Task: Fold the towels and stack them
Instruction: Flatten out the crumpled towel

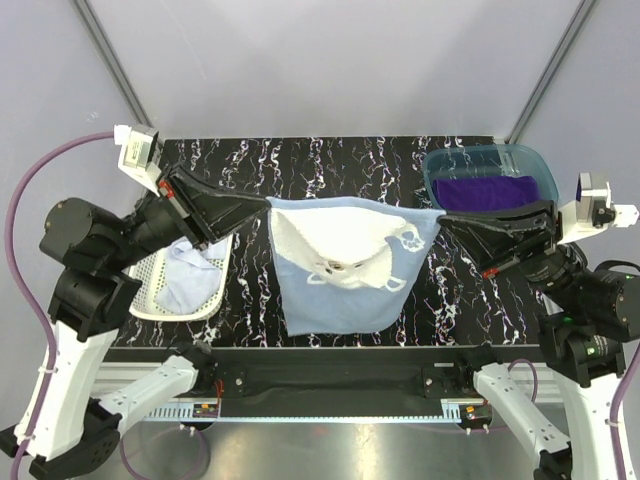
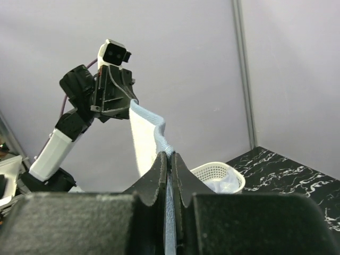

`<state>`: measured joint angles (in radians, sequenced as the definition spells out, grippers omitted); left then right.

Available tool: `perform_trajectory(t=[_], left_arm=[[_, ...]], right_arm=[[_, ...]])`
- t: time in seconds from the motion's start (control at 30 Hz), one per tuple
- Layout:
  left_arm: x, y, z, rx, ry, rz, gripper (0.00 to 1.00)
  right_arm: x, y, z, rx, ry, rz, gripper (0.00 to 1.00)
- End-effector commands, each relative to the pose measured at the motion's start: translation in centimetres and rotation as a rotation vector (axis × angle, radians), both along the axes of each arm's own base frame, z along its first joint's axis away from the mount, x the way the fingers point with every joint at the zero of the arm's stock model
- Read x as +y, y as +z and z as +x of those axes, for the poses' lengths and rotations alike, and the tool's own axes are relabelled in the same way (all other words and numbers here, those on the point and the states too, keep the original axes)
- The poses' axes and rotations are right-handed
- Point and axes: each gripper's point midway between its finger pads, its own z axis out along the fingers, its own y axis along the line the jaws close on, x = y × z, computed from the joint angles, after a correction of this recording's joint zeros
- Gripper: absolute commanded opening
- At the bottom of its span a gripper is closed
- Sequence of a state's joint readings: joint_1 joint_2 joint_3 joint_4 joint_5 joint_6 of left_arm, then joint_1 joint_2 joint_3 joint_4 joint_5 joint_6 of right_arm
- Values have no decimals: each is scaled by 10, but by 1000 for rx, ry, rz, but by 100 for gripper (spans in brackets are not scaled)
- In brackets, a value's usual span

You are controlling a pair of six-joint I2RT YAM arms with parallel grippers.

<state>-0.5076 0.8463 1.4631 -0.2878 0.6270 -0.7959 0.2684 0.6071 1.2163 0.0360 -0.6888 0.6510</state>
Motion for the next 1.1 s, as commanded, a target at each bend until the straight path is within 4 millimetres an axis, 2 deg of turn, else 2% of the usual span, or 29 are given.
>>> perform_trajectory(t=[0.0,0.03,0.1,0.2,0.23,0.27,0.3,0.33,0.37,0.43,0.47,0.53,0.57,0.6,0.63,0.67,0.7,0.73,0.77,0.8,0.83,0.87,0.9,0.93,0.97,1.07], left_arm=[[-13,12,13,32,-43,10,0],[-13,16,20,37,-13,23,0],[-21,-14,62,132,92,122,0],[-17,-35,103,153,232,206,0],[-22,-51,124,178,260,253,0],[-19,-61,139,160,309,310,0],[-14,-72,156,184,340,344,0],[-14,-86,170,214,348,377,0],[-17,-108,190,246,349,422,0],[-7,-129,219,281,402,436,0],[-6,-142,242,285,430,442,0],[8,-170,273,315,492,479,0],[12,-181,290,307,521,504,0],[16,-205,313,344,532,539,0],[17,-221,327,362,528,567,0],[18,-239,335,384,505,608,0],[21,-283,358,469,491,663,0],[22,-281,372,467,487,659,0],[19,-290,377,489,439,654,0],[24,-303,390,515,435,648,0],[22,-317,407,526,421,644,0],[20,-320,417,508,402,628,0],[20,-325,425,495,395,630,0],[19,-339,435,494,388,640,0],[19,-332,444,446,393,639,0],[20,-344,455,433,393,636,0]], right_arm=[[-7,10,30,-2,-120,15,0],[-7,4,41,29,-144,1,0],[-7,-7,77,63,-215,-28,0],[-1,-38,134,138,-288,-89,0],[2,-47,148,157,-291,-110,0],[10,-67,177,213,-293,-151,0],[14,-78,191,229,-296,-182,0],[17,-78,204,212,-298,-190,0],[22,-97,228,254,-305,-218,0],[23,-109,253,253,-335,-246,0],[21,-131,279,299,-357,-275,0],[18,-144,305,315,-372,-292,0],[17,-176,331,373,-362,-322,0],[17,-192,343,377,-355,-345,0],[18,-201,357,366,-348,-346,0],[24,-241,375,428,-298,-375,0],[19,-253,389,447,-301,-372,0],[19,-253,401,446,-295,-367,0],[18,-282,417,494,-287,-380,0],[12,-289,428,509,-294,-370,0],[9,-279,441,471,-299,-348,0],[9,-298,453,497,-286,-347,0],[9,-302,460,498,-279,-337,0],[6,-288,472,461,-277,-324,0],[9,-310,479,489,-234,-336,0],[10,-327,493,478,-205,-356,0]])
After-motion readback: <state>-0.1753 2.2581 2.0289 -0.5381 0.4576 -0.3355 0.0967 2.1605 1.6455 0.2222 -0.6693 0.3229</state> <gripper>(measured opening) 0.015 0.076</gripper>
